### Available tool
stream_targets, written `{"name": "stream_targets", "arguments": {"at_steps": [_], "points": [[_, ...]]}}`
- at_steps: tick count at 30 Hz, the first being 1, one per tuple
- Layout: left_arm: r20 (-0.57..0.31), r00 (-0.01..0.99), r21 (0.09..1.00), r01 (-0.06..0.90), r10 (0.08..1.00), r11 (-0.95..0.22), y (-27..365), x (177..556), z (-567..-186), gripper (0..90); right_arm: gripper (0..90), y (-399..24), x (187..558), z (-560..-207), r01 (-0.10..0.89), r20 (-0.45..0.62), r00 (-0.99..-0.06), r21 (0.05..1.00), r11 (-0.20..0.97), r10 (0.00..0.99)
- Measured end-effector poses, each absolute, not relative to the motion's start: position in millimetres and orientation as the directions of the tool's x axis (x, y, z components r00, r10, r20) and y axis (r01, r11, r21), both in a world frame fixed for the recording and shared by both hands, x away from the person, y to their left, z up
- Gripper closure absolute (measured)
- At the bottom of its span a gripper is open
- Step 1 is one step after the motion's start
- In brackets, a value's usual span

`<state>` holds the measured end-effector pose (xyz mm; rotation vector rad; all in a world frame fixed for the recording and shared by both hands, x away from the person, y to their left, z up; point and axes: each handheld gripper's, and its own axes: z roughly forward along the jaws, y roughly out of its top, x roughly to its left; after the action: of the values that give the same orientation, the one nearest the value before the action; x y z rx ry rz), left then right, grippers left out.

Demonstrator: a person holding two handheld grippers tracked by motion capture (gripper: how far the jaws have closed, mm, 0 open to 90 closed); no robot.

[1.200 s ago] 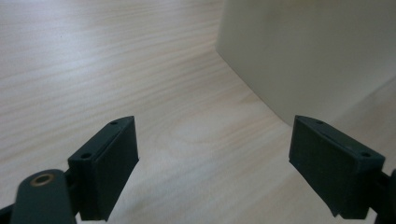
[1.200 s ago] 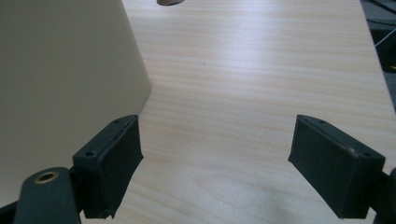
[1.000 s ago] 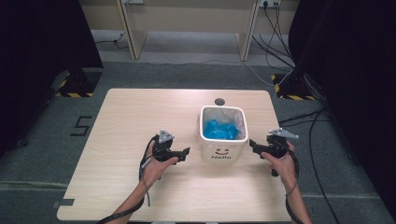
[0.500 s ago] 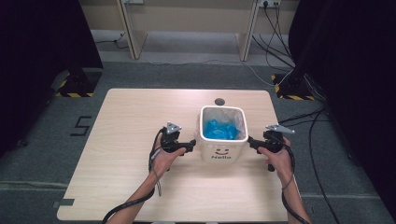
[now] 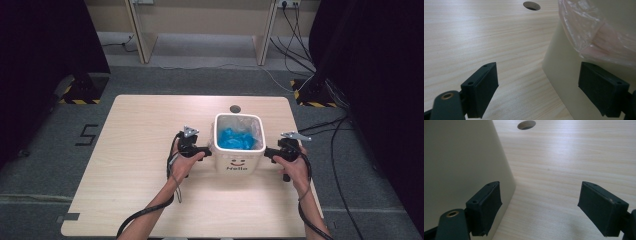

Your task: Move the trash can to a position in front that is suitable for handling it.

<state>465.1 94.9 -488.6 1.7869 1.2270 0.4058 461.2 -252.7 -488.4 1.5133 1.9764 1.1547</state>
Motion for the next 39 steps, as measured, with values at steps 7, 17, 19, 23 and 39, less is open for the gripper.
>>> {"name": "stream_targets", "arguments": {"at_steps": [7, 17, 19, 23, 39], "points": [[-0.228, 0.454, 0.808, 0.581, 0.861, -0.092, 96.0, 461.5, -487.7, 17.0, 25.6, -243.8, 459.3, -489.6, 0.602, 0.177, -0.359, 0.794, 0.083, 0.916], [-0.208, 0.464, 0.806, 0.58, 0.861, -0.118, 107.8, 450.4, -483.6, 22.6, 30.2, -232.0, 450.8, -490.5, 0.616, 0.214, -0.367, 0.785, 0.064, 0.905], [-0.196, 0.469, 0.807, 0.576, 0.861, -0.13, 112.1, 445.5, -482.0, 23.0, 30.3, -228.3, 448.7, -490.0, 0.616, 0.209, -0.377, 0.784, 0.076, 0.902], [-0.183, 0.479, 0.806, 0.573, 0.859, -0.148, 119.9, 435.4, -480.1, 23.2, 31.1, -220.8, 443.8, -489.6, 0.621, 0.214, -0.391, 0.78, 0.084, 0.895], [-0.156, 0.504, 0.809, 0.559, 0.849, -0.183, 144.8, 394.0, -473.9, 23.6, 31.6, -199.2, 416.7, -489.6, 0.628, 0.218, -0.44, 0.769, 0.124, 0.871]]}}
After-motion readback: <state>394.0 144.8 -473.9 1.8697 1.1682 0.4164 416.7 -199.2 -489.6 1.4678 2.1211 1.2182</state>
